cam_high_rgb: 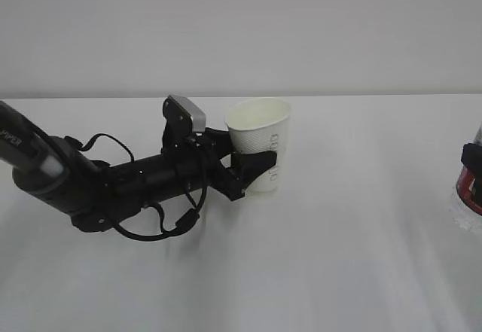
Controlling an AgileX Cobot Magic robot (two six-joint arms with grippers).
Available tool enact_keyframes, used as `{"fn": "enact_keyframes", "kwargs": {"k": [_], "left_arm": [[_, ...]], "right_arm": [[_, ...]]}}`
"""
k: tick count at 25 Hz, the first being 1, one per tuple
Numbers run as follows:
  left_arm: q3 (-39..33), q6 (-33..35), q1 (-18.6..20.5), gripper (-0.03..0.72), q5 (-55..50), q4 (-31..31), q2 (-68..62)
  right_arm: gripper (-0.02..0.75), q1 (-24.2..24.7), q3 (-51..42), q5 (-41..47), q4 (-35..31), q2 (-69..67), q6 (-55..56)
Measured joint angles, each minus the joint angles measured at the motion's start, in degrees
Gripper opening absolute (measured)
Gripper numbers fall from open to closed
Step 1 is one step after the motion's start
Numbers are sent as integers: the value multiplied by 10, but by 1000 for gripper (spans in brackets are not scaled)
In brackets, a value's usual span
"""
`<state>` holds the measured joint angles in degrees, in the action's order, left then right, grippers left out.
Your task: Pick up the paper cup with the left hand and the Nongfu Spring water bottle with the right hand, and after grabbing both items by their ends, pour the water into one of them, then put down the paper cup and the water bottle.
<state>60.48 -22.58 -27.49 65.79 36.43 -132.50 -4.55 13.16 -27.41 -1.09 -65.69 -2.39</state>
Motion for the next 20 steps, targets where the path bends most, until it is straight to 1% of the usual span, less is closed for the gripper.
{"fn": "enact_keyframes", "kwargs": {"k": [9,15,20], "left_arm": [[0,-2,-54,512,-4,1,20],[0,-4,-92,511,-54,2,47],[0,-4,-114,511,-68,3,64]], "right_arm": [[452,0,0,0,0,0,0],[451,0,0,0,0,0,0],[451,0,0,1,0,5,0]]}}
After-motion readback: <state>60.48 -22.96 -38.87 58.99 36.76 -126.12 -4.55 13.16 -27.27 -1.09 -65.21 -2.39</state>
